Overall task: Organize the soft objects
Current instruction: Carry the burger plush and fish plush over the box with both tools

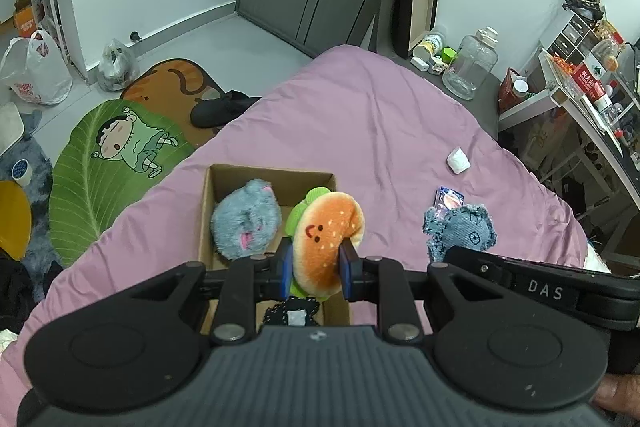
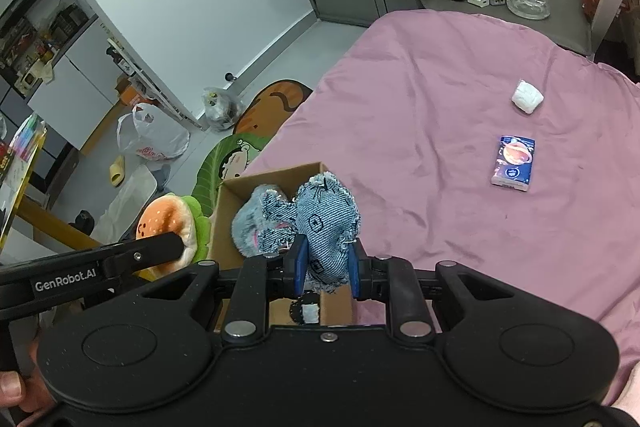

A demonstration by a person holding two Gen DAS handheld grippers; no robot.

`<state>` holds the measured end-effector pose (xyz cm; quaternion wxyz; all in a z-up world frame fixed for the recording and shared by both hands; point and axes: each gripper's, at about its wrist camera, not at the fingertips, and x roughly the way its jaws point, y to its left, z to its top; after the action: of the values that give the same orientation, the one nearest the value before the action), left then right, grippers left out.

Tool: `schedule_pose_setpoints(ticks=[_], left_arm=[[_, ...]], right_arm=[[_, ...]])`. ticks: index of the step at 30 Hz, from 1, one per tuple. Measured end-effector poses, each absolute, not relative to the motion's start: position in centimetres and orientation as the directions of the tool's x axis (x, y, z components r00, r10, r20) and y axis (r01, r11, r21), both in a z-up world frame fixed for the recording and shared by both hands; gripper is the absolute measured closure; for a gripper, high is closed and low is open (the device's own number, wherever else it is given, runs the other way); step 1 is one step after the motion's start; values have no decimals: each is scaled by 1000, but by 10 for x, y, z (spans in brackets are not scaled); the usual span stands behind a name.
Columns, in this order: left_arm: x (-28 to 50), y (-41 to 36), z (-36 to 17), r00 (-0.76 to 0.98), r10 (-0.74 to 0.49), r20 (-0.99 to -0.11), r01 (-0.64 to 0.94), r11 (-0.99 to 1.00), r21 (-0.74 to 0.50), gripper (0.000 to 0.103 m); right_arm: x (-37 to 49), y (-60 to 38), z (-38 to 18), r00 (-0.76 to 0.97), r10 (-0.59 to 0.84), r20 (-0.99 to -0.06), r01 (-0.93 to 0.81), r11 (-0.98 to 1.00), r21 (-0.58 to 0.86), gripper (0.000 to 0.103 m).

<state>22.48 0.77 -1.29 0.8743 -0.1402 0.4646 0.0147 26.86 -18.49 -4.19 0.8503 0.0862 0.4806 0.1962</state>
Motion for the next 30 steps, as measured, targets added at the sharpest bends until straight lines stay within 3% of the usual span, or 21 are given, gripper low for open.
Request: schedule_pose_setpoints(ticks=[30], left_arm=[[227,43,-94,437,-175,-883,-125,960,-252,81]], right_arm=[[241,-130,-79,448,399,-800,-186,917,353,82]])
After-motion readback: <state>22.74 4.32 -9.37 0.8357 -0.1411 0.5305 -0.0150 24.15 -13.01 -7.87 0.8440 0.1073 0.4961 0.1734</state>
